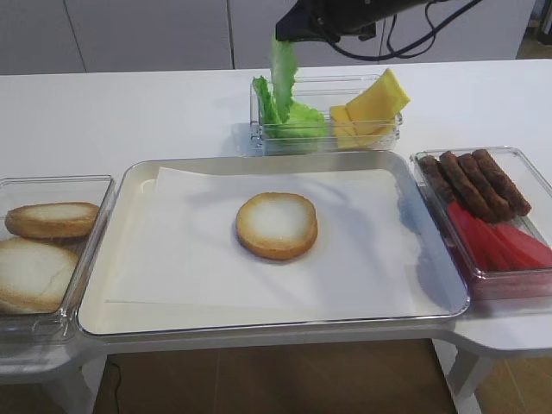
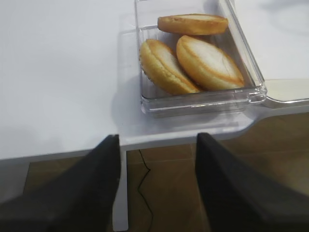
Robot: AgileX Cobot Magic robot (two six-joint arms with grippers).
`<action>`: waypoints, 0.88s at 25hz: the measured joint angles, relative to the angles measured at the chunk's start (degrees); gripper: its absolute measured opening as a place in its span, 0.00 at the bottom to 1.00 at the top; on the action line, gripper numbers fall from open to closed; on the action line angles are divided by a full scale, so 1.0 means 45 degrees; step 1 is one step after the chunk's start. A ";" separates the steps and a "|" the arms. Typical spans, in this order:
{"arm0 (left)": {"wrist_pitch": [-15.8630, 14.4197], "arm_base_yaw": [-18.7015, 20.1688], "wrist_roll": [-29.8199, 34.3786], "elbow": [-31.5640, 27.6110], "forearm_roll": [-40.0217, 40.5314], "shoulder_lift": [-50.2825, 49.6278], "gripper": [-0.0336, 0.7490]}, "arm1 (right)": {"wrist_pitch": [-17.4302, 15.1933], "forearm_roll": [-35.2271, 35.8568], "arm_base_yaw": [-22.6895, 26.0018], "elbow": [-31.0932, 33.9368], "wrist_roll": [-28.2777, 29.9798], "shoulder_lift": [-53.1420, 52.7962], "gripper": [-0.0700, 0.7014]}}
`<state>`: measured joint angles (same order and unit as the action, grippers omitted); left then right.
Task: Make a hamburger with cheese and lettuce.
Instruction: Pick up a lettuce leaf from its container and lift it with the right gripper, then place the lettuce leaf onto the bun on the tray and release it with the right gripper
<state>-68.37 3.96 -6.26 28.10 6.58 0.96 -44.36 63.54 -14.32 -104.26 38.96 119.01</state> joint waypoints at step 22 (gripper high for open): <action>0.0019 0.0000 0.0000 0.0000 0.0000 0.0000 0.52 | -0.3862 -0.2646 0.0643 0.0000 -0.1596 -0.3075 0.14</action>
<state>-68.28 3.96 -6.26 28.10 6.58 0.96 -61.74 51.64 -11.43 -104.26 31.78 105.18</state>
